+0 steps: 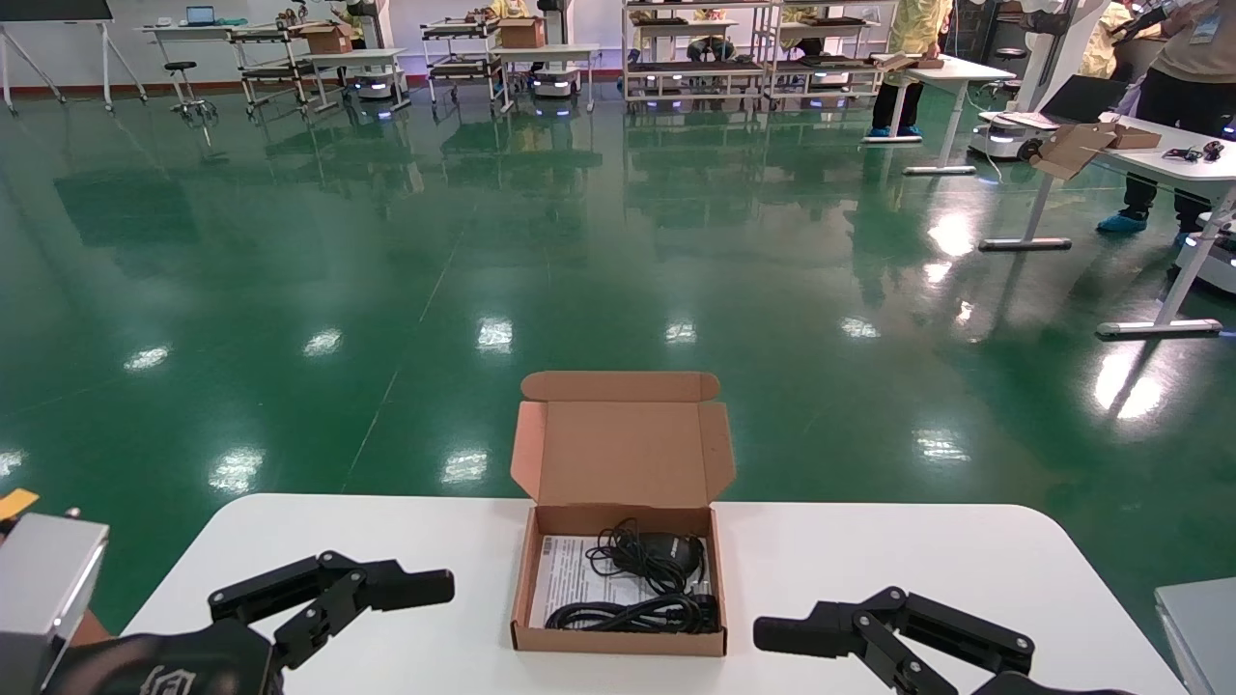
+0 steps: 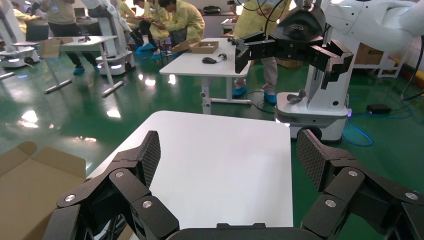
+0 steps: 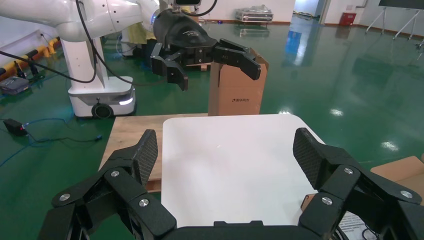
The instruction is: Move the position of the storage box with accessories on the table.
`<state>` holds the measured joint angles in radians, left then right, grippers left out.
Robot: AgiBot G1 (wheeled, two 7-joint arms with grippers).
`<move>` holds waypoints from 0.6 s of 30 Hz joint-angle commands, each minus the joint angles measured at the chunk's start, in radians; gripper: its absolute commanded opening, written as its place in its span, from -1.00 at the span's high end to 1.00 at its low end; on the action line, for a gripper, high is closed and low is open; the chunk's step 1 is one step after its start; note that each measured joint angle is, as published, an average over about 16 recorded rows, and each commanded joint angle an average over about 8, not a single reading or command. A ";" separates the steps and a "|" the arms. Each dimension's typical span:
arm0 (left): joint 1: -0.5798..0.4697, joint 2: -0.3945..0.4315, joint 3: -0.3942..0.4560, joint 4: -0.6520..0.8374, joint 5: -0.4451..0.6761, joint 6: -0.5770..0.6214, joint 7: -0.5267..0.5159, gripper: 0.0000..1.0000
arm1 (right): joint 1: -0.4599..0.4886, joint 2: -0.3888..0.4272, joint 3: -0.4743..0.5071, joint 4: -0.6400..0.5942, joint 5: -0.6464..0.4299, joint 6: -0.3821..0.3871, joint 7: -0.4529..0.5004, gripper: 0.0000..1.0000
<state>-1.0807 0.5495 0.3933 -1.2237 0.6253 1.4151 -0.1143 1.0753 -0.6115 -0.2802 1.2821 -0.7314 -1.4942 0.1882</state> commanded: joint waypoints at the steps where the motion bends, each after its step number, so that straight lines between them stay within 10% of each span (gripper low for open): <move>1: 0.000 0.000 0.000 0.000 0.000 0.000 0.000 -1.00 | 0.000 0.000 0.000 0.000 0.000 0.000 0.000 -1.00; 18: 0.000 0.000 0.000 0.000 0.000 0.000 0.000 -1.00 | 0.070 0.020 -0.064 -0.007 -0.167 0.110 0.154 -1.00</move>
<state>-1.0808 0.5495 0.3933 -1.2237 0.6253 1.4151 -0.1143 1.1546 -0.5996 -0.3541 1.2764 -0.9058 -1.3752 0.3925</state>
